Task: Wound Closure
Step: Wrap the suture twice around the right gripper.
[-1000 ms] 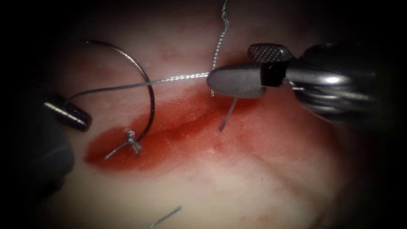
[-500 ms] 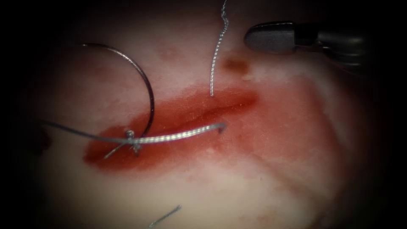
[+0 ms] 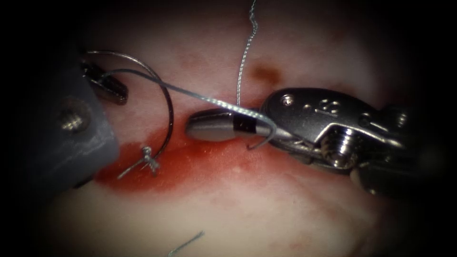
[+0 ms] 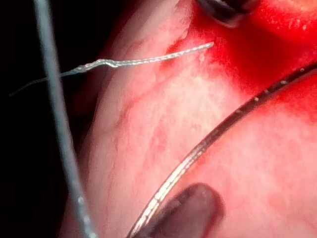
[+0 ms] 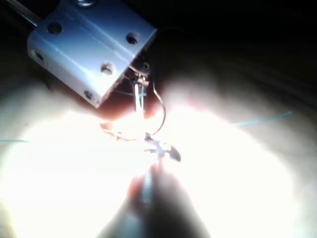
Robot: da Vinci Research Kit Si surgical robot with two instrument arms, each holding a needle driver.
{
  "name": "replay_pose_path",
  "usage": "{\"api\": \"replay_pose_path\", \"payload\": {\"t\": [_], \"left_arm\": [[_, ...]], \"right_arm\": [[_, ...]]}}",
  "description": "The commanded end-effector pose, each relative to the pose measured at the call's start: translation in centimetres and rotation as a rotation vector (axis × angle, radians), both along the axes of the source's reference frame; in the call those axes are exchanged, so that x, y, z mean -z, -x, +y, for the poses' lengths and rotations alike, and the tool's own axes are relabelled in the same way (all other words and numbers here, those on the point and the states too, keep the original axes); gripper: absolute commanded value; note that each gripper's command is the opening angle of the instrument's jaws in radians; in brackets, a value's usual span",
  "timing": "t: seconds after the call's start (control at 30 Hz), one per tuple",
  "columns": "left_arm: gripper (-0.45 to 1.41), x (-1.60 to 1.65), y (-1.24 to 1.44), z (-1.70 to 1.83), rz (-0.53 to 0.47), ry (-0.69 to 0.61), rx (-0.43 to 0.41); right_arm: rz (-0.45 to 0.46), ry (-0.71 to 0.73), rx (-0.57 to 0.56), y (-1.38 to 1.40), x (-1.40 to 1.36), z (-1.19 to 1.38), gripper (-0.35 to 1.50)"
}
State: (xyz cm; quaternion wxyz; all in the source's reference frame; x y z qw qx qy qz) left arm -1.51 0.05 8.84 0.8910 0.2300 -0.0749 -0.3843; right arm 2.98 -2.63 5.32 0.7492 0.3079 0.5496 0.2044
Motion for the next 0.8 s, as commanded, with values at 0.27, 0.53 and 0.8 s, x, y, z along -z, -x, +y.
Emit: {"api": "replay_pose_path", "payload": {"t": [0.27,0.53,0.8], "left_arm": [[-0.45,-0.20,0.12,0.07,0.150,0.090,-0.012],[-0.45,-0.22,0.18,-0.03,0.195,0.070,-0.028],[-0.45,-0.30,0.14,-0.11,0.232,0.051,-0.059]], "right_arm": [[0.146,-0.172,-0.002,-0.13,0.07,0.00,-0.35],[0.350,-0.467,-0.067,-0.16,0.09,-0.10,-0.35],[0.440,-0.850,-0.129,-0.22,0.08,-0.15,-0.35]]}}
